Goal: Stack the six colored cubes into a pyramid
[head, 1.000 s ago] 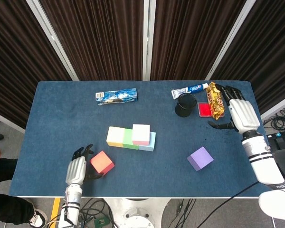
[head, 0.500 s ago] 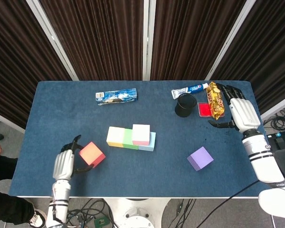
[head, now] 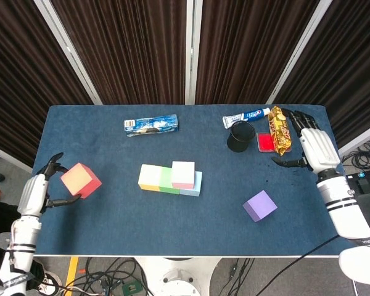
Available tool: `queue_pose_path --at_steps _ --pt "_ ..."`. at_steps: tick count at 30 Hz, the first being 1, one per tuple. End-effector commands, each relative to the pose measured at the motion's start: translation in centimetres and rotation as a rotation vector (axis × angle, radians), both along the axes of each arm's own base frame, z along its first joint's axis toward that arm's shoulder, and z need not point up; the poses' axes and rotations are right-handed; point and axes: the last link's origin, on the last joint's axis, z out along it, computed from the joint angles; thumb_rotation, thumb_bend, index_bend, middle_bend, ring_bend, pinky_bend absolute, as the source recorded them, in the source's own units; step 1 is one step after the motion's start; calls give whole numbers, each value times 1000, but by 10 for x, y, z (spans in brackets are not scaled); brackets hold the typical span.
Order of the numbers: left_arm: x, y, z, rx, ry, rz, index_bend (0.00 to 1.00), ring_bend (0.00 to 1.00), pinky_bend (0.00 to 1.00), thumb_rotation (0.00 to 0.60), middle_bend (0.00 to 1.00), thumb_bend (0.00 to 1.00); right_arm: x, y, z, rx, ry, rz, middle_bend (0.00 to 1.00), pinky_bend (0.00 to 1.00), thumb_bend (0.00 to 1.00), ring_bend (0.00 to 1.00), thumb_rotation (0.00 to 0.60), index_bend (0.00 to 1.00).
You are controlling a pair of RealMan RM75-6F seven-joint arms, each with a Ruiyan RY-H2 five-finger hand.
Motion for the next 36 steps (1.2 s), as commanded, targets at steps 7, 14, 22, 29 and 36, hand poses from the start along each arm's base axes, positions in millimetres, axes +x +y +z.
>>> queue_pose_path --at_steps 7,14,22,29,36 --pt "8 54 23 -198 93 -252 104 177 230 600 568 209 -19 23 10 -26 13 75 97 0 58 0 600 0" --pt "26 78 13 -285 64 -349 104 177 230 600 568 209 -31 32 12 -55 15 55 96 0 58 0 600 0" --pt "40 89 -1 -366 75 -440 104 177 231 600 568 208 -26 45 15 -53 -5 90 96 0 53 0 600 0" --pt "56 103 -22 -408 82 -492 104 177 231 600 568 209 -31 52 21 -64 1 44 92 0 54 0 600 0" --pt "71 119 -36 -439 85 -525 104 177 231 600 568 209 -40 58 20 -63 -9 22 90 0 54 0 600 0"
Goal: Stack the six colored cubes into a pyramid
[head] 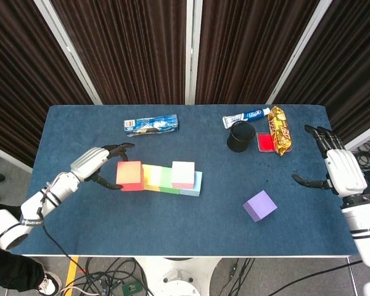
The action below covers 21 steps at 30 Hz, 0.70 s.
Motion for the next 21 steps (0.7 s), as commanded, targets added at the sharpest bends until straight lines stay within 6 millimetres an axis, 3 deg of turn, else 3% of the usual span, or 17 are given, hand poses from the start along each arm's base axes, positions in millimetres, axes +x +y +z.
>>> queue_pose_path --at_steps 1,21 --pt "5 5 -4 -9 4 -18 104 177 231 600 568 209 -2 3 0 -6 -2 0 90 0 54 0 600 0" --pt "13 18 -34 10 -27 -43 104 177 195 600 568 209 -9 9 -4 0 -28 -9 89 0 54 0 600 0"
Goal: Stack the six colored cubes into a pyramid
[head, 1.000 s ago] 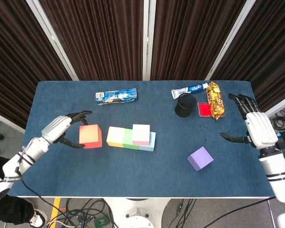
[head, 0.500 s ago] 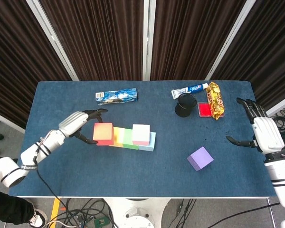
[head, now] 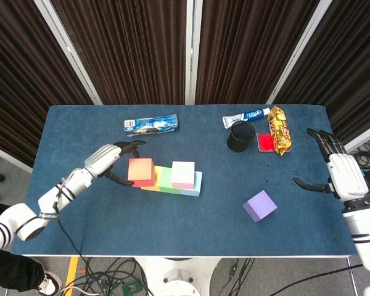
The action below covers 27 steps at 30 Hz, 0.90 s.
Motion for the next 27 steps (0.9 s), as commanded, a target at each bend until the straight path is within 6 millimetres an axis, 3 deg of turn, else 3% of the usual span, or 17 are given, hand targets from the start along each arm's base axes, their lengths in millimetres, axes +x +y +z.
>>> queue_pose_path --at_steps 1,12,27 --pt "1 1 -5 -1 7 -11 104 177 195 600 568 209 -2 1 0 2 1 -3 89 0 54 0 600 0" --pt "4 5 -19 -7 44 -58 111 177 223 600 569 209 -8 4 0 3 -5 -23 89 0 55 0 600 0" --pt "8 16 -22 -35 19 -81 111 177 223 600 569 208 -9 3 -2 -2 -8 -44 89 0 56 0 600 0"
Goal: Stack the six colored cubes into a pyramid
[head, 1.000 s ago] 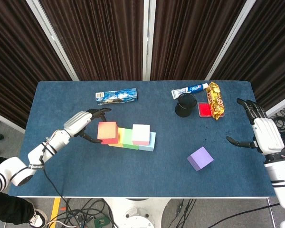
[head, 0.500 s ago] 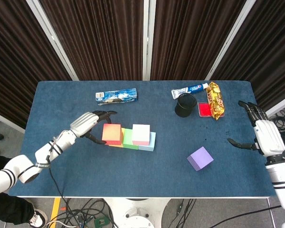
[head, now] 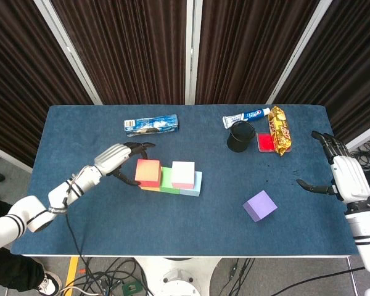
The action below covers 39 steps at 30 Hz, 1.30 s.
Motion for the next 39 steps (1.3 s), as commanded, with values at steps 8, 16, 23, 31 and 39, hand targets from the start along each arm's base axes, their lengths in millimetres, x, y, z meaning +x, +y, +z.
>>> queue_pose_path --at_steps 8,16,23,31,39 --pt "3 7 -4 -12 -17 -24 111 177 223 600 569 208 -1 -1 -3 -4 1 -13 89 0 57 0 600 0" --pt "6 9 -9 -10 -18 -36 111 177 222 600 569 208 -1 -2 -5 3 3 -17 89 0 57 0 600 0" --pt "7 13 -11 -11 -13 -37 111 177 222 600 569 209 -6 -2 -3 2 1 -28 89 0 58 0 600 0" --pt "11 14 -13 -14 -1 -56 111 177 222 600 569 209 -8 -3 -3 1 -6 -28 89 0 57 0 600 0" --pt "11 18 -17 -11 17 -57 111 177 222 600 569 208 -10 -3 -2 0 -7 -31 89 0 58 0 600 0"
